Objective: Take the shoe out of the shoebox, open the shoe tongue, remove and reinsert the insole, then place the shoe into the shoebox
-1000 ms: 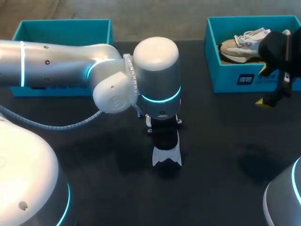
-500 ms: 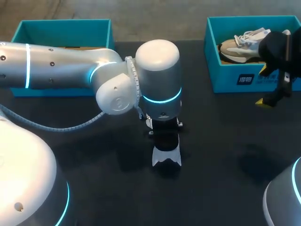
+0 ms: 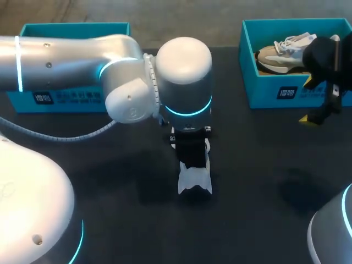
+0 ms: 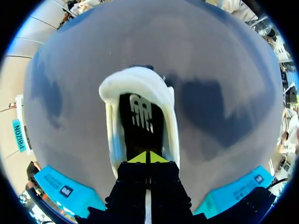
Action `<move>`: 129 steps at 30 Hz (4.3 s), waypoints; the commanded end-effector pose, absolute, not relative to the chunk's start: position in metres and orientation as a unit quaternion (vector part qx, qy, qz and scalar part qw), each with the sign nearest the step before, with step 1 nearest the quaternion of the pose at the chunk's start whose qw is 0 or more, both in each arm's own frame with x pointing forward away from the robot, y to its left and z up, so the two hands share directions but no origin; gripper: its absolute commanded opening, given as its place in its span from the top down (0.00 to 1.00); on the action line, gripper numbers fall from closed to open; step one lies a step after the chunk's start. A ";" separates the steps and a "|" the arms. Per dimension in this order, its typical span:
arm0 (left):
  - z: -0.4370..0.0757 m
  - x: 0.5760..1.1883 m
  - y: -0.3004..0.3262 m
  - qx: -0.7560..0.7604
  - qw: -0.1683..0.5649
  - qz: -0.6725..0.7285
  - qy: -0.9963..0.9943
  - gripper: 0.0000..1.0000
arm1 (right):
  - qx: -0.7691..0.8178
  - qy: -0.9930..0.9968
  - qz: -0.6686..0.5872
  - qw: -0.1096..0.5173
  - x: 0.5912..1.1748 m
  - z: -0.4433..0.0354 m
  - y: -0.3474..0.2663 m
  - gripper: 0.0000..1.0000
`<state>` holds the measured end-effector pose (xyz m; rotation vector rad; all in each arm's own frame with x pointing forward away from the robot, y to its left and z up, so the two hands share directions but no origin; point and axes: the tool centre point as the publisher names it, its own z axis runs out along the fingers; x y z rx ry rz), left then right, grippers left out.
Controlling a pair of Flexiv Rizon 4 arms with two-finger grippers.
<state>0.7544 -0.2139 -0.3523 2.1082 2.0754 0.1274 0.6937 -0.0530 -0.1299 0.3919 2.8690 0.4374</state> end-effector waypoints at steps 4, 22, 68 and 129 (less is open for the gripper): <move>-0.329 0.752 -0.218 0.705 0.117 0.083 0.695 1.00 | 0.133 0.975 0.146 0.104 0.697 -0.130 -0.051 0.00; -0.354 0.767 -0.215 0.704 0.088 0.081 0.700 0.75 | 0.133 0.975 0.146 0.104 0.697 -0.130 -0.051 0.00; -0.286 0.793 -0.211 0.707 0.112 0.091 0.692 0.00 | 0.133 0.975 0.146 0.104 0.697 -0.130 -0.051 0.00; -0.306 0.828 -0.222 0.717 0.076 0.045 0.691 0.64 | 0.133 0.975 0.146 0.104 0.697 -0.130 -0.051 0.00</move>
